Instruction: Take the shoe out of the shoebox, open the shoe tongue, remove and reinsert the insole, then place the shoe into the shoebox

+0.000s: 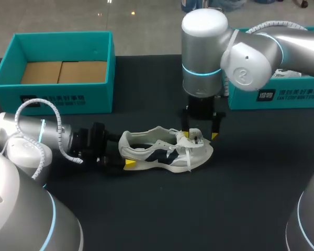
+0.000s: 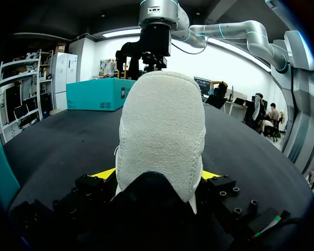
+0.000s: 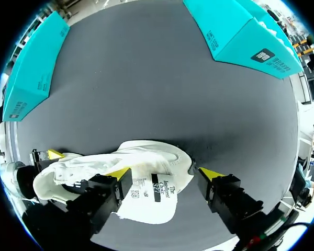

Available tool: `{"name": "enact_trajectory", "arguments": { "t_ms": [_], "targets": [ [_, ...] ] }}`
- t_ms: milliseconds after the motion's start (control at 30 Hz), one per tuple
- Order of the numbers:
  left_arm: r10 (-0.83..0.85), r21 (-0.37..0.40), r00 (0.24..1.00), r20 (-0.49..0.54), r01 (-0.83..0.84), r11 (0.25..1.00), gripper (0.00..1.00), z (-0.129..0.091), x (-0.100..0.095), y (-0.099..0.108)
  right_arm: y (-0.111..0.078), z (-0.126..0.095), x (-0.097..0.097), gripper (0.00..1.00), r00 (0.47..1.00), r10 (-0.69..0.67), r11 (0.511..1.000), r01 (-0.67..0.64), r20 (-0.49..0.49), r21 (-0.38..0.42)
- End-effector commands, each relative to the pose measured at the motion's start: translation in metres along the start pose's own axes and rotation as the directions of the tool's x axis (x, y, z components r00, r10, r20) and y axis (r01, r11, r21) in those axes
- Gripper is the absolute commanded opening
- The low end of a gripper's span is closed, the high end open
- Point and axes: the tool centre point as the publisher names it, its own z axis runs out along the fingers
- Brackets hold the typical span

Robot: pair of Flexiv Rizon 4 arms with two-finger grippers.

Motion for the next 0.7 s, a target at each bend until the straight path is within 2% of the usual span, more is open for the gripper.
{"name": "enact_trajectory", "arguments": {
  "t_ms": [33, 200, 367, 533, 700],
  "targets": [
    [0.000, -0.001, 1.000, -0.001, 0.000, 1.000, 0.00, 0.001, 0.000, -0.001, -0.004, -0.022, 0.007, 1.00, 0.999, -0.047, 0.998, 0.048, 0.025, -0.029],
    [0.000, -0.001, 1.000, -0.001, 0.000, 1.000, 0.00, 0.001, 0.000, -0.001, 0.000, -0.039, 0.019, 1.00, 0.976, -0.217, 0.971, 0.219, 0.036, -0.096],
    [0.000, -0.001, 1.000, -0.001, 0.000, 1.000, 0.00, 0.001, 0.000, -0.001, 0.006, -0.055, 0.033, 1.00, 0.911, -0.405, 0.904, 0.411, 0.073, -0.119],
    [0.000, -0.001, 1.000, -0.001, 0.000, 1.000, 0.00, 0.001, 0.000, -0.001, 0.009, -0.070, 0.048, 1.00, 0.800, -0.592, 0.791, 0.600, 0.097, -0.120],
    [0.000, -0.001, 1.000, -0.001, 0.000, 1.000, 0.00, 0.001, 0.000, -0.001, 0.003, -0.079, 0.056, 1.00, 0.681, -0.728, 0.661, 0.727, 0.076, -0.184]
  ]
}}
